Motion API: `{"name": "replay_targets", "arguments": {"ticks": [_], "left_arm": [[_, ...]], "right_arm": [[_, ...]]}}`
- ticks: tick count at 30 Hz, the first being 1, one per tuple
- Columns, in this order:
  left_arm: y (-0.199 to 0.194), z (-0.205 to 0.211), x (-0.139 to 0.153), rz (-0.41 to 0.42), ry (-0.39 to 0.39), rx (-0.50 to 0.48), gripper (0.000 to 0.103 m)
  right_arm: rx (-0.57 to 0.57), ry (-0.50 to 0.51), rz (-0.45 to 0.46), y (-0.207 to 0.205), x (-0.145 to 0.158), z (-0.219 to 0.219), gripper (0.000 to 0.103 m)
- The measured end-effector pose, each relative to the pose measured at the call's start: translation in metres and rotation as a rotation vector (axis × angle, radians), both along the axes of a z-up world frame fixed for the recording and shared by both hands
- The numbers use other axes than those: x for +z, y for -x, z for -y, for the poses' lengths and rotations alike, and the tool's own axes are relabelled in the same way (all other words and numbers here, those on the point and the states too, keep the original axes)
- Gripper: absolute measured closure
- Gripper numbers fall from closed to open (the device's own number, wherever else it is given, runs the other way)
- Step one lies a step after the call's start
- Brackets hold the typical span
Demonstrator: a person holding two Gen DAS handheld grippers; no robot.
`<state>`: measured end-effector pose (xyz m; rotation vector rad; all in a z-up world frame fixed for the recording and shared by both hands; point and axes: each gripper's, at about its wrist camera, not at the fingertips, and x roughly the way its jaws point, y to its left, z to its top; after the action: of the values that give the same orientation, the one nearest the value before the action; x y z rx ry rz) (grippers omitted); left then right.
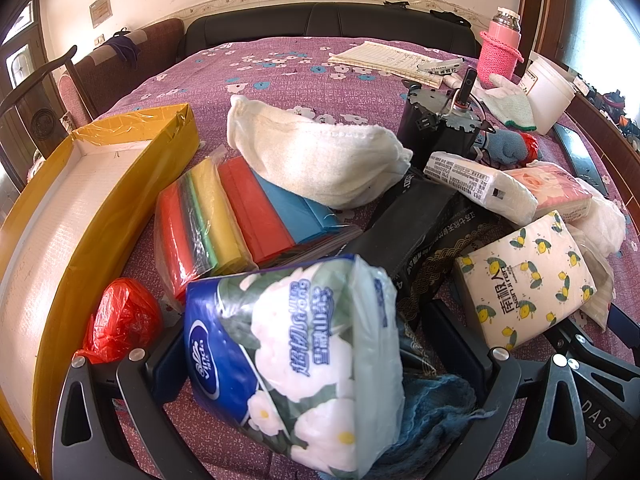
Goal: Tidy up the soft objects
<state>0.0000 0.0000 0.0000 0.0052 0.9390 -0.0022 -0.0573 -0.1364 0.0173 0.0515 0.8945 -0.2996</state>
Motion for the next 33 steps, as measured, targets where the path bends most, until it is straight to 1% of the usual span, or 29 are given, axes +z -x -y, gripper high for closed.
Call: {"name": "replay_targets", "arguments": {"ticks": [22, 24, 26, 29, 33], "left_arm": [[0.001, 0.0, 0.0, -0.001, -0.001, -0.001, 0.0], [0.004, -0.001, 0.0, -0.007, -0.002, -0.033, 0.0], [0.012, -0.002, 0.001, -0.023, -0.002, -0.101, 0.0], [0.016, -0.001, 0.0, -0.042, -0.004, -0.111, 0.0], [0.016, -0.002, 0.001, -0.05, -0.007, -0.096, 0.0]], "right_arm": [[0.0, 0.0, 0.0, 0.0, 0.0, 0.0, 0.001], [0.0, 0.0, 0.0, 0.0, 0.0, 0.0, 0.001], [0.0, 0.0, 0.0, 0.0, 0.0, 0.0, 0.001], [0.002, -0.005, -0.004, 0.0, 0.001, 0.0, 0.001], [0.025, -0.016, -0.033, -0.001, 0.003, 0.002, 0.001]]}}
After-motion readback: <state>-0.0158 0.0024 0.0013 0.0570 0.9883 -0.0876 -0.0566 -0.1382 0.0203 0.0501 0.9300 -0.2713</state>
